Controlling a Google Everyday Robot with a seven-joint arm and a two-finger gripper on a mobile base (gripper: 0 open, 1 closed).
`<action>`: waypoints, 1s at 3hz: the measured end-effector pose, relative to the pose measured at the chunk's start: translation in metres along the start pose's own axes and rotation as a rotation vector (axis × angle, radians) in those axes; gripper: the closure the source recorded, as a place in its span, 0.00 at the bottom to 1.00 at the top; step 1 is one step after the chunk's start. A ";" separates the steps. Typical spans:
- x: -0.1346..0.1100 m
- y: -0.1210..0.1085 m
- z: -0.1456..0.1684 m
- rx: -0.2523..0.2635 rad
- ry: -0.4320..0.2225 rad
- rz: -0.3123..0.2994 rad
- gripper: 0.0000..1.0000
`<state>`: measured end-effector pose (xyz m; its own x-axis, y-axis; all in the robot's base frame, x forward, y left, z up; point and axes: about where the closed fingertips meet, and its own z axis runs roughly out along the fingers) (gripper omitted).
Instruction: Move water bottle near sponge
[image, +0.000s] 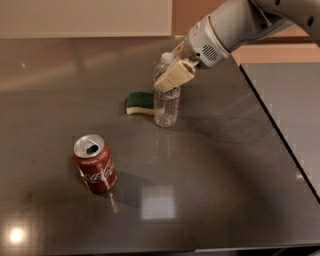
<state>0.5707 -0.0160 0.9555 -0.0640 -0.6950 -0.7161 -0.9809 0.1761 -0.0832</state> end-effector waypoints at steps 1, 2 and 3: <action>0.004 -0.001 0.002 -0.002 0.005 -0.003 0.35; 0.008 -0.001 0.003 0.005 0.007 -0.008 0.13; 0.008 0.000 0.005 0.003 0.007 -0.010 0.00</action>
Offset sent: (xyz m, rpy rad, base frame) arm 0.0016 -0.0102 -0.0107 -0.0122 -0.0226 -0.0088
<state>0.5711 -0.0180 0.9467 -0.0554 -0.7018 -0.7102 -0.9809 0.1710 -0.0924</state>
